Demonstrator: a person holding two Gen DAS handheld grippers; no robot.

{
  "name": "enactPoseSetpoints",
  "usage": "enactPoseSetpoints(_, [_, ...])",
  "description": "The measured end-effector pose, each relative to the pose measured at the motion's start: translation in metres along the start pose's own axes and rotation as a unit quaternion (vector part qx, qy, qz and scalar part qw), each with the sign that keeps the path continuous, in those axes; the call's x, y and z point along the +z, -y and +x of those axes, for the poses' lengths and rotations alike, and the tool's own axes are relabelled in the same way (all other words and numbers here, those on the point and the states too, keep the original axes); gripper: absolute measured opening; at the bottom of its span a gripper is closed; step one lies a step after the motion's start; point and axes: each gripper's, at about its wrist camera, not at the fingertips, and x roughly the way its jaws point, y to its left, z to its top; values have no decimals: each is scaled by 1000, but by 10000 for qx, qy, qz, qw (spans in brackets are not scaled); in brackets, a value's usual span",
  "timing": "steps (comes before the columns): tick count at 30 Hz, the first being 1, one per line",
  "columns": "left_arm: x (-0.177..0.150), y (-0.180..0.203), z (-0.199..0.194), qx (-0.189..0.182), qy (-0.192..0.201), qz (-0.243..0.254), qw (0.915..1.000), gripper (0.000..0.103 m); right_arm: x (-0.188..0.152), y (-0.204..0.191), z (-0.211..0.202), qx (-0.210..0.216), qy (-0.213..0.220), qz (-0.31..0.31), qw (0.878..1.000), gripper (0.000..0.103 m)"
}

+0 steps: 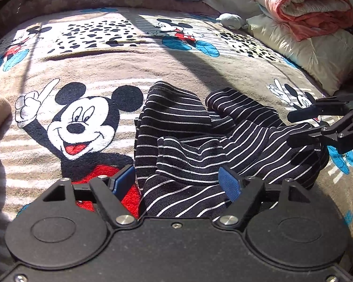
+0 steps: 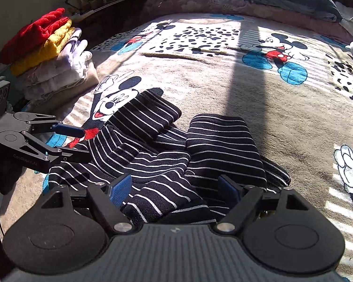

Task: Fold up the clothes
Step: 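Grasp the shirt's edge with the left gripper while the right gripper grasps beside it, then lift the shirt with both grippers and flip it over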

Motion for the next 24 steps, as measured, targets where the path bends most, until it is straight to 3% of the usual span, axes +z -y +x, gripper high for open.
enactPoseSetpoints(2, [-2, -3, 7, -31, -88, 52, 9999, 69, -3, 1, 5, 102, -95, -9, 9999, 75])
enactPoseSetpoints(4, [-5, -4, 10, -80, -150, 82, 9998, 59, -8, -1, 8, 184, -176, -65, 9997, 61])
enactPoseSetpoints(5, [-7, -3, 10, -91, -132, 129, 9998, 49, -12, -3, 8, 216, -187, -127, 9995, 57])
enactPoseSetpoints(7, [-10, 0, 7, -102, -98, 247, 9996, 49, -19, -6, 8, 286, -198, -237, 9991, 53])
enactPoseSetpoints(9, [-12, 1, 5, -183, -103, 298, 9993, 42, -25, -8, 6, 371, -191, -316, 9986, 43])
enactPoseSetpoints(13, [-16, 1, -4, -506, -137, 392, 9979, 34, -36, -18, -4, 556, -191, -580, 9966, 36])
enactPoseSetpoints(17, [-19, 4, -15, -898, -169, 696, 9934, 34, -47, -34, -15, 727, -282, -1117, 9907, 35])
enactPoseSetpoints(20, [-16, 2, -16, -789, -175, 788, 9936, 35, -52, -41, -15, 659, -377, -1411, 9871, 34])
enactPoseSetpoints(24, [-7, -9, 0, -804, -284, 534, 9949, 50, -59, -44, -12, 553, -454, -1654, 9836, 31])
